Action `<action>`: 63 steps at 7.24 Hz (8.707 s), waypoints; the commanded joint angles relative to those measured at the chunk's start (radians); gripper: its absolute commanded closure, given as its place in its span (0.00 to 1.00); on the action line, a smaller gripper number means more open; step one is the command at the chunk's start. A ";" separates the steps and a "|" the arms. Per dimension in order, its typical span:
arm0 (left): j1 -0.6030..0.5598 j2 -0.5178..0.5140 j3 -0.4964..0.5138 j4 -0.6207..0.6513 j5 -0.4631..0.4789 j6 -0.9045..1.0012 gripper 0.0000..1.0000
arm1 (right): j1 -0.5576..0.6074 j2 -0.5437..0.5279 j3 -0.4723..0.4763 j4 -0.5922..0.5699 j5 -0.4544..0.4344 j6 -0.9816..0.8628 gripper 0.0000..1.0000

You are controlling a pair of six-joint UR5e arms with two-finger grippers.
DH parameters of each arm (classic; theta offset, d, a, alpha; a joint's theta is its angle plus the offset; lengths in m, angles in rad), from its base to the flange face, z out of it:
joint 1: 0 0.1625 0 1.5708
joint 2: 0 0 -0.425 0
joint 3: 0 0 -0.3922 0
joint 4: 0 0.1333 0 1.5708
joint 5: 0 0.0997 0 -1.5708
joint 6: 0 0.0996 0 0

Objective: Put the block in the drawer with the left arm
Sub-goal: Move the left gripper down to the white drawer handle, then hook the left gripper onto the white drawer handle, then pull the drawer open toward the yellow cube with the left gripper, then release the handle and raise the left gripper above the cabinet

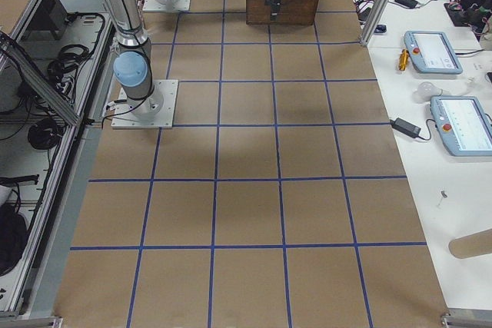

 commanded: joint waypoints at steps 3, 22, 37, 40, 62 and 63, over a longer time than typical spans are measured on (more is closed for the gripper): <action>0.000 0.002 0.000 0.000 0.000 0.002 0.00 | 0.000 0.000 0.000 0.000 0.000 0.000 0.00; 0.337 -0.324 0.074 0.138 -0.027 0.586 0.00 | 0.000 0.000 0.000 0.000 0.000 -0.001 0.00; 0.357 -0.441 0.031 0.159 -0.204 0.560 0.00 | 0.000 0.000 0.000 0.000 0.000 -0.001 0.00; 0.446 -0.449 0.032 0.197 -0.198 0.575 0.00 | 0.000 0.000 0.000 0.000 0.000 0.000 0.00; 0.225 0.036 -0.006 -0.056 -0.109 0.230 0.00 | 0.000 0.000 0.000 0.000 0.002 0.000 0.00; 0.140 0.019 0.001 0.001 -0.065 0.141 0.00 | 0.000 0.000 0.000 0.000 0.000 -0.001 0.00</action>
